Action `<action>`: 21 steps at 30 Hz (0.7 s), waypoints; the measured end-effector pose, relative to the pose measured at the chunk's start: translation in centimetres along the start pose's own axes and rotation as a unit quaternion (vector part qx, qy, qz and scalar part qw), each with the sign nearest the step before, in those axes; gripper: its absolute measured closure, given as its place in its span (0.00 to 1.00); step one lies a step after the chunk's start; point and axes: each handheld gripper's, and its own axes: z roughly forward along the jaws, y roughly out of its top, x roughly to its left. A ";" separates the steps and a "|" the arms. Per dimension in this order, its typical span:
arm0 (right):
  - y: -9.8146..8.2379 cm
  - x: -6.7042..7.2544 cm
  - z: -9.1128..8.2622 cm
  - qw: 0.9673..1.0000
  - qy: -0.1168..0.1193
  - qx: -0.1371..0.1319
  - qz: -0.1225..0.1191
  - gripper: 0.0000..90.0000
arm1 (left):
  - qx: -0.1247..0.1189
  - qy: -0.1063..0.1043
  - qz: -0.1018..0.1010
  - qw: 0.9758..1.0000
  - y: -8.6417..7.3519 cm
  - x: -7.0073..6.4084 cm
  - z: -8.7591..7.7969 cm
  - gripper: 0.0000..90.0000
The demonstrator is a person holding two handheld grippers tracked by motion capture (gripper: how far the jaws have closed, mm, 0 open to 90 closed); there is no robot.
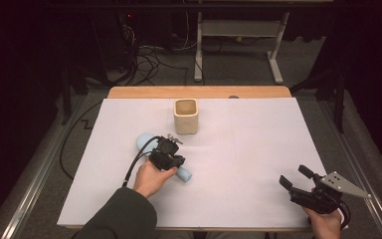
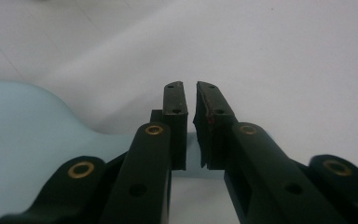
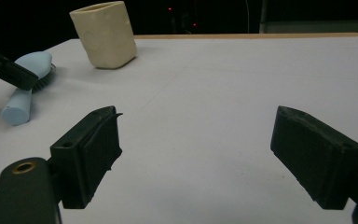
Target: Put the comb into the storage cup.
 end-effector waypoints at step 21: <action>0.0 0.0 0.0 1.000 0.000 0.003 0.000 0.18 | 0.018 -0.002 0.001 1.000 0.0 -0.2 0.3 0.93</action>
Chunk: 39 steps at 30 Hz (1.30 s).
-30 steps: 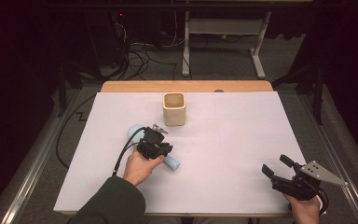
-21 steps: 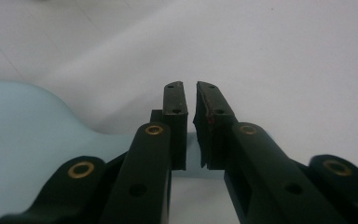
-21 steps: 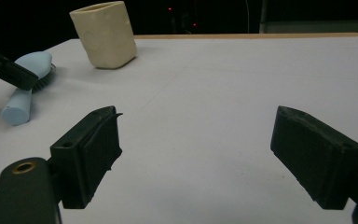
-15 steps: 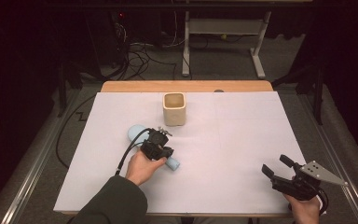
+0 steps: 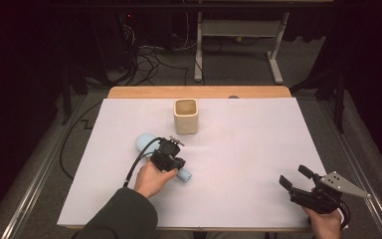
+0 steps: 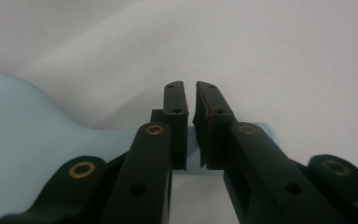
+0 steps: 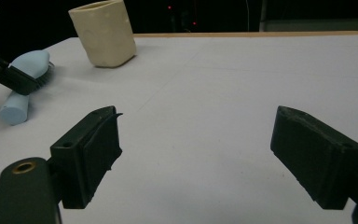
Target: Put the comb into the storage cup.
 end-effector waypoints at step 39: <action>0.0 0.0 0.0 1.000 0.000 0.000 -0.001 0.18 | 0.011 0.001 0.017 1.000 -2.2 -0.7 -0.8 0.91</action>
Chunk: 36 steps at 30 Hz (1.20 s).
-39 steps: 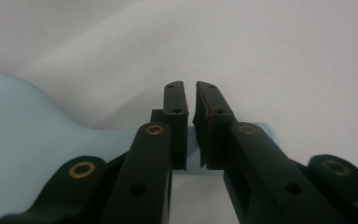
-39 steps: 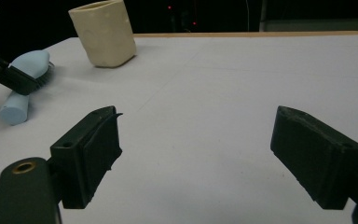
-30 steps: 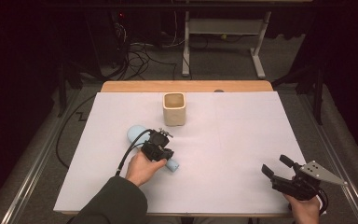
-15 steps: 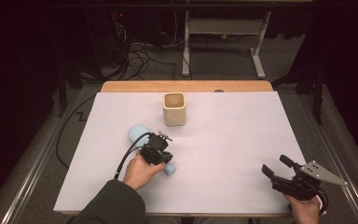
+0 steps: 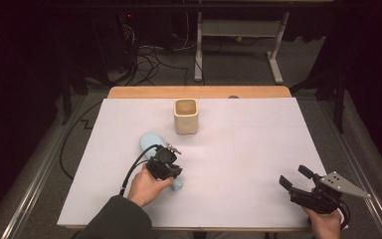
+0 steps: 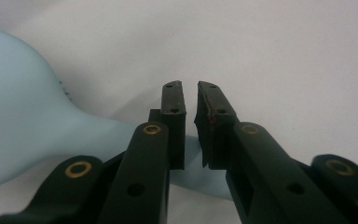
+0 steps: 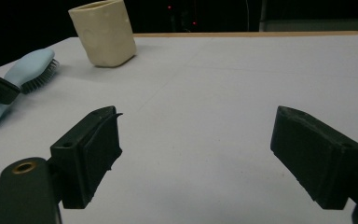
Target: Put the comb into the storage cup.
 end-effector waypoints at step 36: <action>0.0 0.0 0.1 1.000 -0.001 0.001 0.000 0.18 | 0.006 0.023 -0.030 0.999 -4.0 1.9 -1.6 0.91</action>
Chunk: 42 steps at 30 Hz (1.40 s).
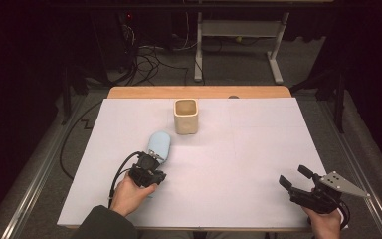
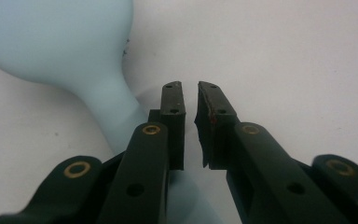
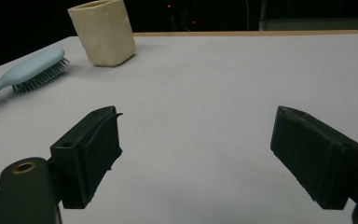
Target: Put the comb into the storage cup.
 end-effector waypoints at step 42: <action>0.0 0.0 0.0 1.000 -0.001 0.001 0.001 0.18 | 0.003 0.060 -0.021 0.998 -0.8 2.5 -0.8 0.91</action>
